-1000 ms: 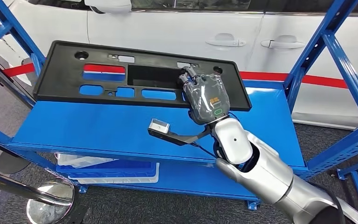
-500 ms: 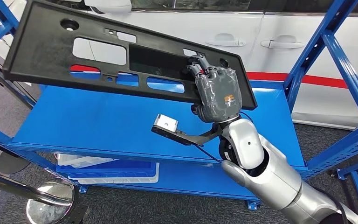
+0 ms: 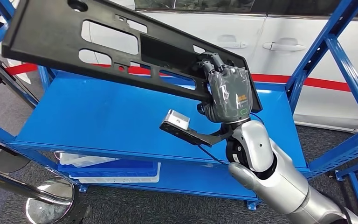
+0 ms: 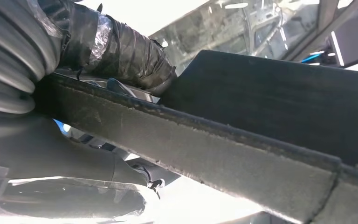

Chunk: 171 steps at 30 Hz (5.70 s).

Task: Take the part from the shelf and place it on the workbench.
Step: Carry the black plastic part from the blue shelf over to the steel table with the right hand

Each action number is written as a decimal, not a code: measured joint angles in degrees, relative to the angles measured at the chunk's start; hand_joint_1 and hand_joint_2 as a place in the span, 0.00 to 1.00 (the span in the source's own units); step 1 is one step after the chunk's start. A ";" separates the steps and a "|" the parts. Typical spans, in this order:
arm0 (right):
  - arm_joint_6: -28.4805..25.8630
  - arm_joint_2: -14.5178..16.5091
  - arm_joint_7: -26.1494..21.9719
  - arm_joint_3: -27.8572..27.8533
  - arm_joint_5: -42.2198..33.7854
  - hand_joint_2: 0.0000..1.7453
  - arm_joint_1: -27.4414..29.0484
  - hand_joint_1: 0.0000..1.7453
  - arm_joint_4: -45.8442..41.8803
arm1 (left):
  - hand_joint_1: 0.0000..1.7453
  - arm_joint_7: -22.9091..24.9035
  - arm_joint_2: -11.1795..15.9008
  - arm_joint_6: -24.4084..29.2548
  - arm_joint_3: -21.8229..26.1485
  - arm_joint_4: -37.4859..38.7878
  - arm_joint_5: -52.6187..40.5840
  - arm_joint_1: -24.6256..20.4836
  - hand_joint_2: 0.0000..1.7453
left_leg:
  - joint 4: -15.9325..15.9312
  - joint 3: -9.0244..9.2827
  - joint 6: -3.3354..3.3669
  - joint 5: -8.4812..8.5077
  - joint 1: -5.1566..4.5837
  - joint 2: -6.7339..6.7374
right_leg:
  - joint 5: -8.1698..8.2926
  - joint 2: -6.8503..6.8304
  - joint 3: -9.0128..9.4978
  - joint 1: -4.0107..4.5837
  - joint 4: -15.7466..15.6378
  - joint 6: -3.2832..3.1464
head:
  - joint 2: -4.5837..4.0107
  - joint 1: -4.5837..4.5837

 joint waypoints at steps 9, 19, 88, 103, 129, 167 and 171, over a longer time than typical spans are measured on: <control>-4.78 -0.45 -0.81 -0.58 0.38 1.00 0.94 1.00 -0.55 | 0.00 0.54 -0.04 0.13 0.00 0.02 -0.24 -0.16 1.00 | 3.96 -2.47 -3.00 -1.92 0.87 -0.35 | 4.20 0.28 4.56 0.05 -10.64 -2.01 | 0.00 0.07; -4.79 -0.52 -0.98 -0.61 -1.01 1.00 1.33 1.00 -0.22 | 0.00 0.76 -0.05 0.06 0.00 0.00 -0.25 -0.37 1.00 | 5.97 0.09 0.65 -4.77 -2.14 -0.21 | 6.69 0.15 1.89 2.14 -10.85 -4.32 | 0.00 -0.09; 6.40 -1.89 -4.12 0.33 -2.74 1.00 0.36 1.00 1.01 | 0.00 -0.96 -0.46 -1.81 0.02 0.00 -1.85 -0.57 1.00 | 1.42 -0.91 0.15 -0.61 -1.07 0.19 | 1.44 -0.24 2.80 1.11 -6.99 -1.71 | 0.00 -0.36; 8.31 -2.34 -2.76 1.30 -2.39 1.00 0.07 1.00 0.71 | 0.00 -0.66 -0.54 -1.81 0.02 0.00 -1.92 -0.49 1.00 | 7.76 -4.54 -1.66 -3.99 -1.16 0.08 | 4.86 -0.30 4.29 0.97 -11.46 -3.29 | 0.00 -0.60; 16.37 -2.36 2.16 5.52 -14.35 1.00 -2.03 1.00 3.04 | 0.00 -0.08 -0.44 -1.05 0.02 0.02 -0.11 0.62 1.00 | 3.72 -3.13 -0.17 -0.81 -1.41 -0.26 | 4.36 -0.31 4.14 1.53 -10.66 -2.45 | 0.00 -0.48; 14.14 -3.04 5.06 6.30 -15.74 1.00 -3.75 1.00 4.89 | 0.00 2.30 -0.35 -1.14 0.63 0.03 1.62 0.88 1.00 | 11.35 -10.23 -2.61 -3.52 -0.75 -0.32 | 4.34 -0.46 5.67 1.18 -11.91 -3.74 | 0.00 -0.80; 14.21 -3.04 5.05 6.30 -15.74 1.00 -3.68 1.00 5.11 | 0.00 2.32 -0.36 -1.14 0.63 0.03 1.67 0.92 1.00 | 19.51 -10.08 -2.96 -6.22 -0.63 -0.31 | 6.43 -0.47 2.71 1.30 -11.71 -3.74 | 0.00 -0.86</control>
